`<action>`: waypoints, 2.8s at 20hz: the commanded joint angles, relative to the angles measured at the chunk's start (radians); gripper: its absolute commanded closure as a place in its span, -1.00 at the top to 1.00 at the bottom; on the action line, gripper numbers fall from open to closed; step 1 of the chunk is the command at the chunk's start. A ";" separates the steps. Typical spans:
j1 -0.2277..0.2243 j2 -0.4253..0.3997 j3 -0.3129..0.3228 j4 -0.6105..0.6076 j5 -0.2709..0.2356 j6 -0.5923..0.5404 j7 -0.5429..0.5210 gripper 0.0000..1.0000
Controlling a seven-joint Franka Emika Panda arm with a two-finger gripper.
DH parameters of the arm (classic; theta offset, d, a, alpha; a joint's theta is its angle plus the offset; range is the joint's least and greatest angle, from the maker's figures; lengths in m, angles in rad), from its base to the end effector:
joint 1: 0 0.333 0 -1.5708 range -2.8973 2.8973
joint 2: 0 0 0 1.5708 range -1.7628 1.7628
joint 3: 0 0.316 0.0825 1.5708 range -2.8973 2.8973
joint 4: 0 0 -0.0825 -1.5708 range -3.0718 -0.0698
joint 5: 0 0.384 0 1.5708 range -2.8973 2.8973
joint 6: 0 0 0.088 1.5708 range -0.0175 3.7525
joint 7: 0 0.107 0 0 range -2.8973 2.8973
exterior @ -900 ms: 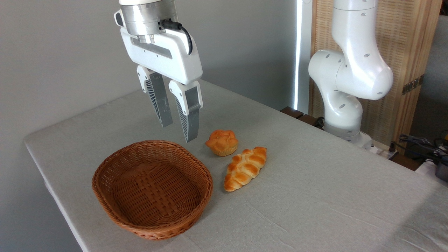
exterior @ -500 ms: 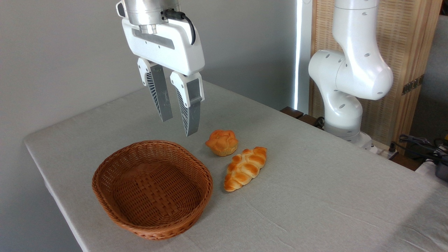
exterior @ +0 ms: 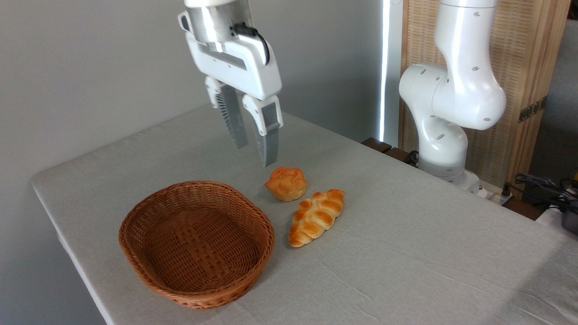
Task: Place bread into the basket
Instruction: 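Move the open gripper down over the round bread roll, then close the gripper on the round bread roll, then lift the roll and carry it over the wicker basket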
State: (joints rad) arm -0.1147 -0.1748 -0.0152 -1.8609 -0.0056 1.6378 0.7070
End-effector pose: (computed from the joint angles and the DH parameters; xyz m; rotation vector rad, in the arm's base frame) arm 0.4956 -0.0659 0.5852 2.8552 -1.2684 -0.0711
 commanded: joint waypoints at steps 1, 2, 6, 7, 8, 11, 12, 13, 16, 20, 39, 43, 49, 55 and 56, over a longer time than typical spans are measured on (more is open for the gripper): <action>-0.069 -0.121 0.018 -0.210 -0.019 0.048 0.015 1.00; -0.091 -0.130 0.018 -0.248 -0.017 0.056 0.015 1.00; -0.138 -0.172 0.017 -0.392 -0.034 0.161 0.014 1.00; -0.140 -0.172 0.008 -0.414 -0.036 0.172 0.014 1.00; -0.141 -0.167 0.004 -0.431 -0.036 0.178 0.014 1.00; -0.164 -0.161 -0.003 -0.472 -0.081 0.259 0.014 1.00; -0.164 -0.160 -0.003 -0.480 -0.123 0.289 0.014 1.00; -0.164 -0.157 -0.003 -0.489 -0.137 0.309 0.014 1.00; -0.168 -0.149 -0.009 -0.518 -0.139 0.326 0.015 1.00; -0.171 -0.140 -0.017 -0.526 -0.137 0.327 0.023 1.00; -0.175 -0.129 -0.032 -0.572 -0.134 0.405 0.068 -0.55; -0.174 -0.130 -0.031 -0.563 -0.132 0.386 0.080 -0.54; -0.146 -0.100 0.013 -0.289 -0.108 0.215 0.144 -0.50; -0.148 0.093 0.043 -0.083 -0.165 0.529 0.141 -0.42; -0.148 0.119 0.043 -0.087 -0.162 0.566 0.144 -0.41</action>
State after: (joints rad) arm -0.2587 -0.1764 0.0204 -1.9998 -0.1423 2.0661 0.8271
